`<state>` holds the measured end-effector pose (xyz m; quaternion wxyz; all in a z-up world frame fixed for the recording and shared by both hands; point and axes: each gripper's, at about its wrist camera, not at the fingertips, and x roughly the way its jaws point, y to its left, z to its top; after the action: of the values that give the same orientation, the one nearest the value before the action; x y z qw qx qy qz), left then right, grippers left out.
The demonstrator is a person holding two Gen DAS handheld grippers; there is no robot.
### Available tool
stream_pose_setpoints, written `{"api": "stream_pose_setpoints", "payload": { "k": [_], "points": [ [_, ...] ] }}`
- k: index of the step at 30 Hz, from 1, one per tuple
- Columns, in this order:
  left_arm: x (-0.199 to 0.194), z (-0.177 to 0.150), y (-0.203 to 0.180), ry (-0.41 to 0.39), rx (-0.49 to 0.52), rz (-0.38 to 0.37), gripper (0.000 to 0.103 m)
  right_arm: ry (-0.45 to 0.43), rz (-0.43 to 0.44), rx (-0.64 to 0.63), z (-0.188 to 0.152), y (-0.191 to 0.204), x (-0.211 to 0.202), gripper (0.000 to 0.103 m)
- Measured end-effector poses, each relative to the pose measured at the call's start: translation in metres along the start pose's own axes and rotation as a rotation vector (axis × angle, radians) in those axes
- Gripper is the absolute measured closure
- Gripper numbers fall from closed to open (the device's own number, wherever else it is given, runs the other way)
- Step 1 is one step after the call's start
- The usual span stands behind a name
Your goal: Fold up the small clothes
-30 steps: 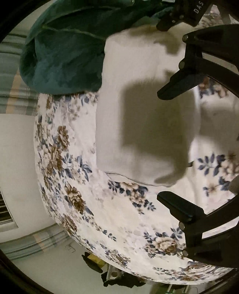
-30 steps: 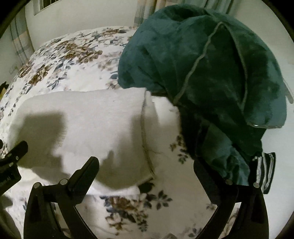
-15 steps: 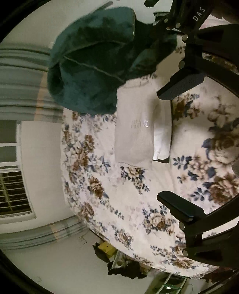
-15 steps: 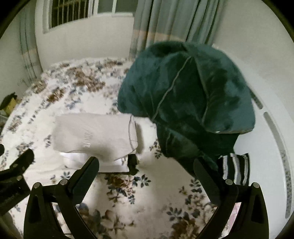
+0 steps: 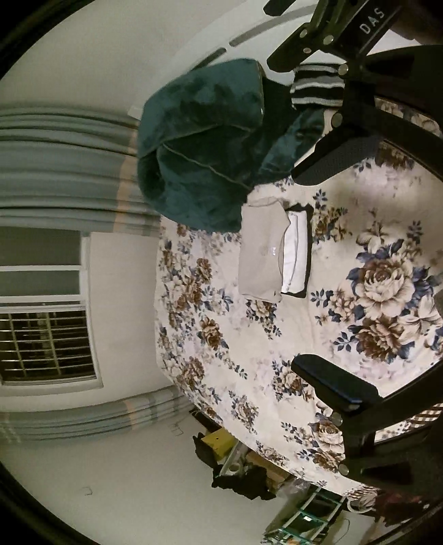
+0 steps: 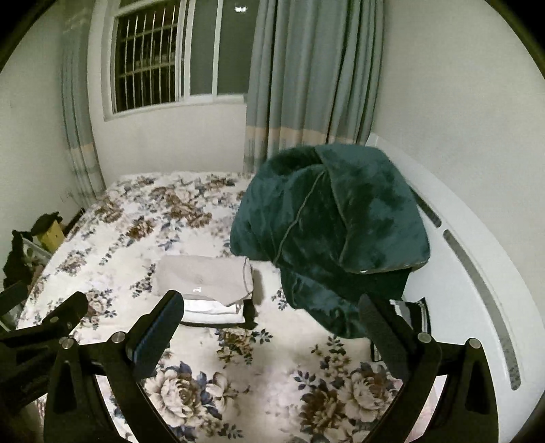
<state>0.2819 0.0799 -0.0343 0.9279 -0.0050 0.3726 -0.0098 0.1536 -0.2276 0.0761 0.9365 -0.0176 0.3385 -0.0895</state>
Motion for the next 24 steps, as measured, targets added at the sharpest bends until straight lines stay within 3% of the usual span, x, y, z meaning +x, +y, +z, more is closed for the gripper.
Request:
{"api": "stream_pose_setpoints", "payload": {
  "k": [10,24],
  "points": [
    [-0.057,-0.013,0.008,-0.047,-0.002,0.009,0.002,-0.059,0.017,0.018,-0.008,-0.018,-0.086,0.0],
    [-0.075,-0.018,0.013,-0.071,-0.01,0.021,0.0,-0.072,0.024,0.019,-0.009,-0.02,-0.107,0.0]
  ]
}}
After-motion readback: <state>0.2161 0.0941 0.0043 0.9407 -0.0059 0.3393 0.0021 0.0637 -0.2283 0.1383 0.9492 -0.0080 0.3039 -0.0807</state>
